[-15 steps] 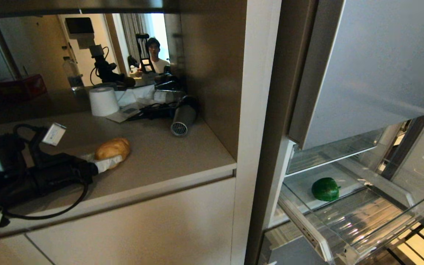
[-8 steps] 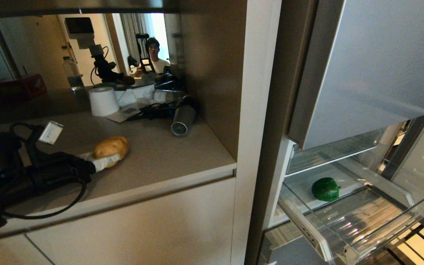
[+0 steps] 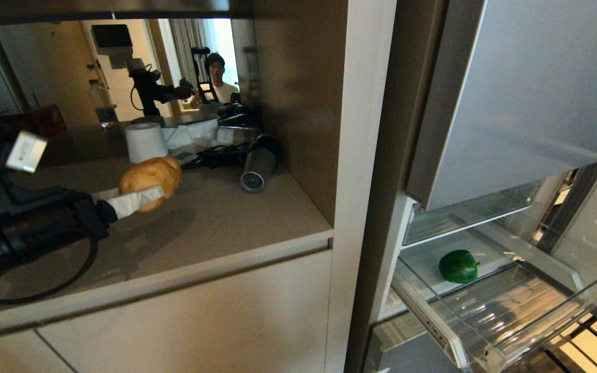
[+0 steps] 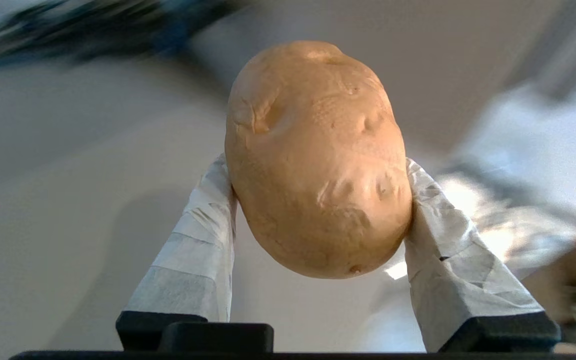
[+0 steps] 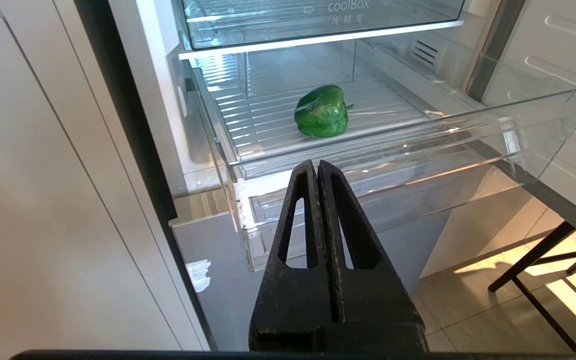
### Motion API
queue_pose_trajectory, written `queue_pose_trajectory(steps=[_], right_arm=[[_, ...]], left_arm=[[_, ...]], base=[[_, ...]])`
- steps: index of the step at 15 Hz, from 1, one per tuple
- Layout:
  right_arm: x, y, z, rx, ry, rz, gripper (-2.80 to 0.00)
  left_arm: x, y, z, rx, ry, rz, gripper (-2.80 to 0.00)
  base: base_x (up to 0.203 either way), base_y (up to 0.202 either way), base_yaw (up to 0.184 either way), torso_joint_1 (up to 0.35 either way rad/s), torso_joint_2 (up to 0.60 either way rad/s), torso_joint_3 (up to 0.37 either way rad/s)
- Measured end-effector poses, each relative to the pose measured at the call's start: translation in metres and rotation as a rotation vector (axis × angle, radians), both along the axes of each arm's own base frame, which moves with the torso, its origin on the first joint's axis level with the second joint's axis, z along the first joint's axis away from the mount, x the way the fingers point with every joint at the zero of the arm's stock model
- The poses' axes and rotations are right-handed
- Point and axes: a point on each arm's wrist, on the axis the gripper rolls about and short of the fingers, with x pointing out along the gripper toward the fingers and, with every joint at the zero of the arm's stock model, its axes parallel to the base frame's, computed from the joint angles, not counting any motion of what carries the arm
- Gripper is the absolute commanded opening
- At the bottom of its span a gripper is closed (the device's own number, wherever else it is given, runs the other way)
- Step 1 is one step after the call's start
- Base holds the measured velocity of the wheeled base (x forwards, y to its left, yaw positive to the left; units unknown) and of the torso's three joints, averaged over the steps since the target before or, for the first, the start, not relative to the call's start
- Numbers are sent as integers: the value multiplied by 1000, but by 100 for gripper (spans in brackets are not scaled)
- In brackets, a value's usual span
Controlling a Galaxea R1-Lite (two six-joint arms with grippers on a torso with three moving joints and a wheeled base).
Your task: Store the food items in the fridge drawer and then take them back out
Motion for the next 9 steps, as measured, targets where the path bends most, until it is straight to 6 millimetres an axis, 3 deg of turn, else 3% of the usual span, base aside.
queue_pose_trajectory(steps=[3,9], right_arm=[[0,0,0,-1,0,1,-280],[0,0,0,0,0,-1,-280]], left_arm=[[-21,-32,22,-60,-23,-132,-280],[-66,-70,17,-63,29,-328,-280]], base=[[0,0,0,0,0,0],[0,0,0,0,0,0]])
